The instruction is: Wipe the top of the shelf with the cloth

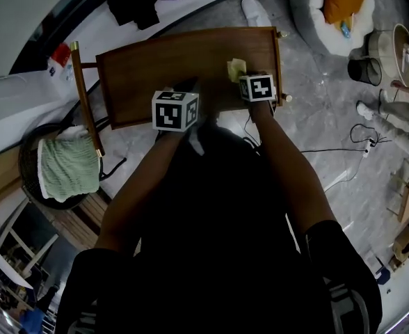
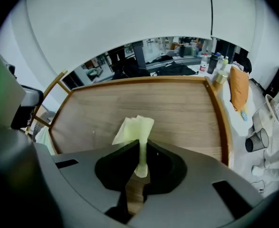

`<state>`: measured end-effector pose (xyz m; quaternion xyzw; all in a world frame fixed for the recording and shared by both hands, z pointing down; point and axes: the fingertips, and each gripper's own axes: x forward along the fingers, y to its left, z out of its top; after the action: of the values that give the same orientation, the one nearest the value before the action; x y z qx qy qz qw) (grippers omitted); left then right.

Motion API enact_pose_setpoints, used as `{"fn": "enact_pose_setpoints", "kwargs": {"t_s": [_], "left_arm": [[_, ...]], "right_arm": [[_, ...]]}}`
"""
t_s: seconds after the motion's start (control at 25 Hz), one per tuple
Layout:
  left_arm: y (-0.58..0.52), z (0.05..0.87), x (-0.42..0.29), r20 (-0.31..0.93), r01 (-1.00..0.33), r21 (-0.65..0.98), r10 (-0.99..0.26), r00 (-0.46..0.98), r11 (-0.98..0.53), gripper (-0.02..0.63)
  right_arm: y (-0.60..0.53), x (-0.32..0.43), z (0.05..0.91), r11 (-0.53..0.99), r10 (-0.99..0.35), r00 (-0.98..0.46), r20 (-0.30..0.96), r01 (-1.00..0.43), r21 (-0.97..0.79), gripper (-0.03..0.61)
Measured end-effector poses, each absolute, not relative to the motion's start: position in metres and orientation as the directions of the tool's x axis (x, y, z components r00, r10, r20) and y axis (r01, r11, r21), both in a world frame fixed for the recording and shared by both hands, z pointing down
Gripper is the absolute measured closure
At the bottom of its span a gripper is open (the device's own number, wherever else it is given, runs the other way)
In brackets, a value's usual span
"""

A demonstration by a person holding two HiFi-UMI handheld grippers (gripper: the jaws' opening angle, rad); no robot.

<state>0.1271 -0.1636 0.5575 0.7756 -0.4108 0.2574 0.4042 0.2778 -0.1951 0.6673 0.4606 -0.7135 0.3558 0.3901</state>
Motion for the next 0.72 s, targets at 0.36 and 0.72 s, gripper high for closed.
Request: {"fn": "enact_pose_setpoints", "kwargs": {"t_s": [0.36,0.72], "left_arm": [[-0.159,0.560,0.140,0.734,-0.849,0.417,-0.431,0.525,-0.324,0.600],[-0.155,0.556,0.135,0.736,-0.853,0.410,-0.435,0.519,-0.323,0.600]], "right_arm": [[-0.197,0.355,0.655,0.231,-0.387,-0.119,0.914,-0.973,-0.029,0.534],[-0.195,0.385,0.665,0.085,-0.352,-0.051,0.935,-0.996,-0.023,0.534]]}}
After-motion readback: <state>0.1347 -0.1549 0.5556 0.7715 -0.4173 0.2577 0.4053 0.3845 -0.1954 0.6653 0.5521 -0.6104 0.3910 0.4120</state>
